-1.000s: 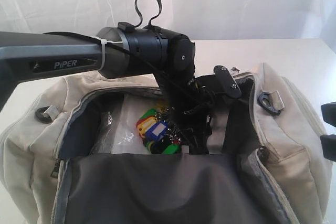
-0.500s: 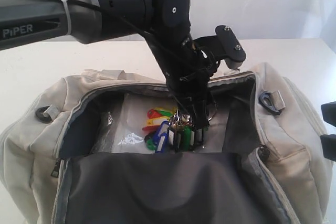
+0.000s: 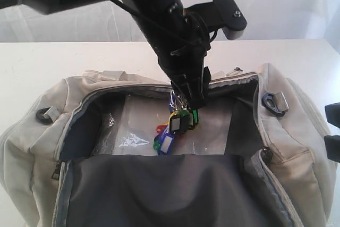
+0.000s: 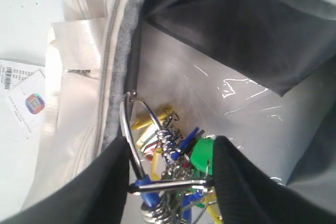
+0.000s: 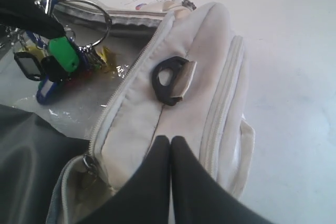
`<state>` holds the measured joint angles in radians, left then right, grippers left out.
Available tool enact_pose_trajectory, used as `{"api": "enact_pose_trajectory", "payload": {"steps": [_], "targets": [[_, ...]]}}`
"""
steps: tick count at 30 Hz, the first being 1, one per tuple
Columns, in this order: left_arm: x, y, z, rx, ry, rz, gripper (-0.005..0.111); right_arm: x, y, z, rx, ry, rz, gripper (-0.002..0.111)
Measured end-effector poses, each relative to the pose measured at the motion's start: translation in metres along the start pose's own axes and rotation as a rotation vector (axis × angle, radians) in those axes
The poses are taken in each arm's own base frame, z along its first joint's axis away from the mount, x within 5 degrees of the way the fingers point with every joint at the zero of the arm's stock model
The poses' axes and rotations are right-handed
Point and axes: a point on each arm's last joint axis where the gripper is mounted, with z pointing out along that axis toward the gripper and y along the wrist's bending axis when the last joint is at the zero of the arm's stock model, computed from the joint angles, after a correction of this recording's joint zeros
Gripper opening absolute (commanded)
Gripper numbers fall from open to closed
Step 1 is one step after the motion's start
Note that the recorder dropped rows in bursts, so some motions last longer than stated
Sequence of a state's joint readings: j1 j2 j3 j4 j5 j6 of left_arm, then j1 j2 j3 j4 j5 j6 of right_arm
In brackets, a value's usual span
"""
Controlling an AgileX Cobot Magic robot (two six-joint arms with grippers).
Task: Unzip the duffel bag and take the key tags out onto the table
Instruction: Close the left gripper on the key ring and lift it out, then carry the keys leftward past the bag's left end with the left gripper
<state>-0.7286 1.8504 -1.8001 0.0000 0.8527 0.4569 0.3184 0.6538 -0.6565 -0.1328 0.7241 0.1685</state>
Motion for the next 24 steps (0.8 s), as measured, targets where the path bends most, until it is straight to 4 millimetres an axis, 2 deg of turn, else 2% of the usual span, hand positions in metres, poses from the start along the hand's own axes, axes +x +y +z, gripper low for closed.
{"api": "enact_pose_trajectory", "payload": {"steps": [6,10,16,24], "targets": [[0.000,-0.002,-0.030,-0.019,-0.030,0.016,0.000,0.000,0.000,0.000,0.000,0.000,0.004,0.000],[0.003,-0.006,-0.049,-0.017,-0.028,0.110,0.000,0.000,0.000,0.000,0.000,0.000,0.004,0.000],[0.008,-0.011,-0.072,-0.009,-0.018,0.213,0.000,0.000,0.000,0.000,0.000,0.000,0.004,0.000],[0.014,-0.013,-0.100,-0.058,-0.023,0.247,0.000,0.000,0.000,0.000,0.001,0.000,0.002,0.000]]}}
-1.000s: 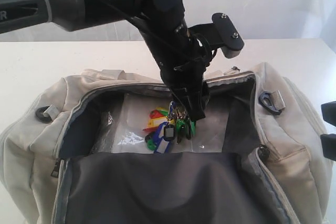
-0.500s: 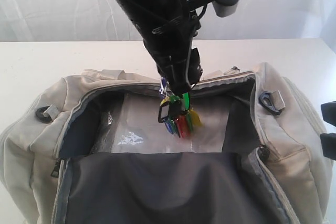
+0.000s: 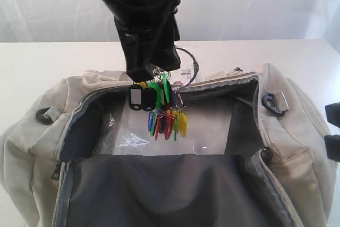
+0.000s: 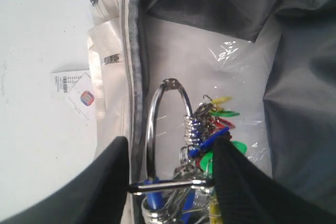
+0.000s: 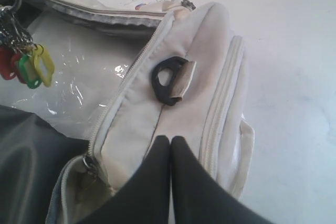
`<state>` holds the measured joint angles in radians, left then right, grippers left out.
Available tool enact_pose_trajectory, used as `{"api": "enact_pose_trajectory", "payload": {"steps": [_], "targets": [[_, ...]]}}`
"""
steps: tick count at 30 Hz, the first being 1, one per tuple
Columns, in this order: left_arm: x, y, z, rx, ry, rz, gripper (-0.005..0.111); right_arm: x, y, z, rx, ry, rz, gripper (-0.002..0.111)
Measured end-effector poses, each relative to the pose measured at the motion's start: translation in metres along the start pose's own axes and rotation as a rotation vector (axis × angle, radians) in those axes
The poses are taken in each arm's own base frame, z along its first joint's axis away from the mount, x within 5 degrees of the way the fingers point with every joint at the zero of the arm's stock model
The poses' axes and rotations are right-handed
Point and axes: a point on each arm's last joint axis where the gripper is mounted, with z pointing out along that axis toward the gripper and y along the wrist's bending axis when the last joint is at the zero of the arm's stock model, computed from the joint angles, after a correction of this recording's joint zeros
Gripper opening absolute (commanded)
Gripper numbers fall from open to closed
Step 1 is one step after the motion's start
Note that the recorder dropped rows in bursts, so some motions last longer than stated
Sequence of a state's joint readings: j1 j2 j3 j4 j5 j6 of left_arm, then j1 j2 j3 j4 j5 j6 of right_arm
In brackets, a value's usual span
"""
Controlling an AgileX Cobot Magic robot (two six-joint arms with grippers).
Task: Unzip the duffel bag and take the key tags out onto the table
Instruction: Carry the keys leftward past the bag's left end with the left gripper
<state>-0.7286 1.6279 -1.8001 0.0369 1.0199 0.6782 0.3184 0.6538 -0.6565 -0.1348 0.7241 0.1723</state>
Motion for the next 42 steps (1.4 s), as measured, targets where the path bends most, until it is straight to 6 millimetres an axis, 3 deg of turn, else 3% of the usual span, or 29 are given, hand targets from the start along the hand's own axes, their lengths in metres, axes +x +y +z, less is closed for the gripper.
{"api": "enact_pose_trajectory", "payload": {"steps": [8,18,27,36,42], "targets": [[0.023,0.009,-0.021,-0.103,0.142,-0.073,0.000,0.000,0.000,0.000,0.001,-0.002,-0.001,0.000],[0.090,0.046,-0.052,-0.218,0.247,-0.353,0.000,0.000,0.000,0.000,0.004,-0.003,-0.004,0.000],[0.138,0.066,-0.069,-0.314,0.312,-0.589,0.000,0.001,0.000,0.002,0.002,-0.006,-0.004,0.000],[0.165,0.066,-0.080,-0.378,0.384,-0.694,0.000,0.001,0.000,0.002,0.001,-0.010,-0.004,0.000],[0.189,0.061,-0.069,-0.354,0.456,-0.753,0.000,0.001,0.000,0.002,0.001,-0.010,-0.004,0.000]]}}
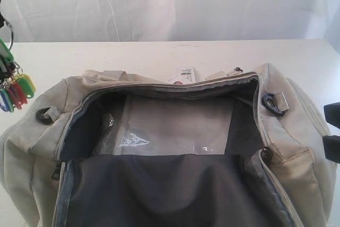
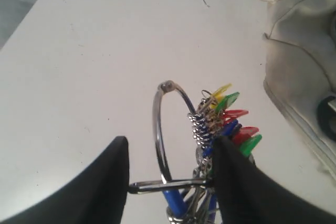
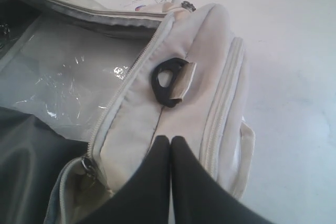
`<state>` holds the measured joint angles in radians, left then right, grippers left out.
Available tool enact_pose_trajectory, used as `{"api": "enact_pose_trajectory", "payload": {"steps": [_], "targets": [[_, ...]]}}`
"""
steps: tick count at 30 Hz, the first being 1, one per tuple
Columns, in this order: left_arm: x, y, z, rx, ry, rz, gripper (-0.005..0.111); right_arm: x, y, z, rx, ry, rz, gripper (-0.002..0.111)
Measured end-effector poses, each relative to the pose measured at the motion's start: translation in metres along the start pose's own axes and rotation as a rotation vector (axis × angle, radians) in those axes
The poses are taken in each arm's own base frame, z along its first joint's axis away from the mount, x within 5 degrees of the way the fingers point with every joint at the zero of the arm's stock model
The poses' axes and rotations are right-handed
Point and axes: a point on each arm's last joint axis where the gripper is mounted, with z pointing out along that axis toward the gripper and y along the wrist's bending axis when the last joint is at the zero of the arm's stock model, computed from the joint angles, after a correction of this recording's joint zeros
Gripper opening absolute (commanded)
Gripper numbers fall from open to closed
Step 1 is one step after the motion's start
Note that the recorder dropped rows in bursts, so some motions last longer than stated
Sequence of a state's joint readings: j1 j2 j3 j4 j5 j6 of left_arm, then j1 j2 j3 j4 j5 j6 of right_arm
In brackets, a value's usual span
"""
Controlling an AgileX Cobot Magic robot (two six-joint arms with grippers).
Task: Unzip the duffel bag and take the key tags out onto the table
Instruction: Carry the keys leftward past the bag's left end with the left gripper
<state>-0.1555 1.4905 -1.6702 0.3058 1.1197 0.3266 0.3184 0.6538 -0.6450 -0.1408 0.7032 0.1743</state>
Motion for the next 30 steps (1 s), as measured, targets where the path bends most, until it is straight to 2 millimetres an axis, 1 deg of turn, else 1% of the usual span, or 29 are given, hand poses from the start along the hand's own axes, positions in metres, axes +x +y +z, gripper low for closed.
{"api": "enact_pose_trajectory", "payload": {"steps": [6,11,17,22,26,30], "targets": [[0.001,-0.002,0.020,-0.011,-0.021,0.001,0.000,0.000,0.000,0.000,0.000,0.000,0.000,0.000],[-0.011,-0.004,0.048,-0.013,-0.044,-0.002,0.000,0.000,0.000,0.000,0.000,0.000,0.000,0.000],[-0.031,-0.005,0.094,-0.014,-0.077,-0.003,0.000,0.000,0.000,0.000,0.000,0.000,0.002,0.000],[-0.045,-0.011,0.139,-0.008,-0.097,0.000,0.000,0.000,0.000,0.000,-0.001,-0.003,0.002,0.000],[-0.048,-0.014,0.175,-0.027,-0.060,-0.007,0.000,-0.001,0.000,0.000,-0.001,-0.008,0.005,0.000],[-0.043,-0.015,0.203,-0.081,0.025,-0.019,0.000,-0.001,0.000,0.000,-0.003,-0.009,0.007,0.000]]}}
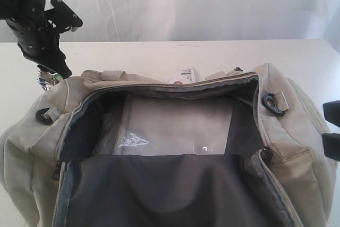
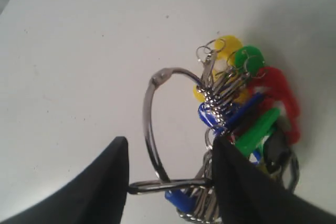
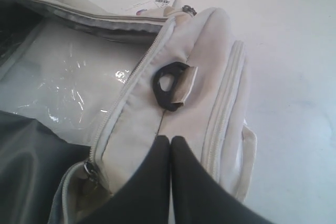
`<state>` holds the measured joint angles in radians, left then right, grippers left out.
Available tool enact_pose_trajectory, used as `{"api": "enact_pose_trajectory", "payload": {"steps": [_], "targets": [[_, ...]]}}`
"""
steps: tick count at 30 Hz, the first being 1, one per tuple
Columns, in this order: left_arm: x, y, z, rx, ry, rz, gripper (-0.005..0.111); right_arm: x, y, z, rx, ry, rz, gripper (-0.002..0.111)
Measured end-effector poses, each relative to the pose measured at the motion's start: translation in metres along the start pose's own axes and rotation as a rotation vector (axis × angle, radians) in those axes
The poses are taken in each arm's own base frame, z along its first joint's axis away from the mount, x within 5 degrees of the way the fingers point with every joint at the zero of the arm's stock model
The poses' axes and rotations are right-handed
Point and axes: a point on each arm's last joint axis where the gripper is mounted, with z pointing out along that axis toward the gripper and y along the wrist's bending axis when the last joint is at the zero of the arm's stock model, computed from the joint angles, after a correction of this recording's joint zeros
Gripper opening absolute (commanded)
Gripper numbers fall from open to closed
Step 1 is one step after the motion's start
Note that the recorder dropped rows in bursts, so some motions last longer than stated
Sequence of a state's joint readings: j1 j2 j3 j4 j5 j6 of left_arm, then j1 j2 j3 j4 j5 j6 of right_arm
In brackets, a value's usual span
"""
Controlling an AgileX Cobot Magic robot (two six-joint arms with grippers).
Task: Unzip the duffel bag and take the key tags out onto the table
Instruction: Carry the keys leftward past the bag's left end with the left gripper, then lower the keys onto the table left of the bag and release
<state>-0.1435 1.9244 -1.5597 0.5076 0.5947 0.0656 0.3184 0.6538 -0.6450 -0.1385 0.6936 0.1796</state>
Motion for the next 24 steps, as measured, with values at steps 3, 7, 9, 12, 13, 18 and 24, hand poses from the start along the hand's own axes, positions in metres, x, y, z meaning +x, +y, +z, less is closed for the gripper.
{"api": "enact_pose_trajectory", "payload": {"steps": [3,7,9,12,13,18,24], "targets": [[0.004,-0.001,0.013,-0.033,0.054,0.003,0.000,0.000,0.000,0.000,-0.003,-0.001,0.003,0.000],[0.006,-0.003,0.022,-0.046,0.087,0.003,0.000,-0.001,0.000,0.000,-0.005,-0.009,0.003,0.000],[0.007,-0.003,0.024,-0.047,0.091,-0.001,0.000,-0.001,0.000,0.000,-0.005,-0.011,0.003,0.000],[0.005,-0.003,0.024,-0.049,0.079,-0.005,0.000,-0.001,0.000,0.000,-0.005,-0.013,0.003,0.000],[0.005,-0.002,0.024,-0.050,0.072,-0.005,0.000,-0.001,0.000,0.000,-0.005,-0.013,0.003,0.000],[0.004,-0.002,0.024,-0.051,0.061,-0.006,0.022,-0.001,0.000,0.000,-0.005,-0.013,0.003,0.000],[0.004,-0.002,0.024,-0.051,0.065,-0.006,0.064,-0.001,0.000,0.000,-0.005,-0.013,0.003,0.000]]}}
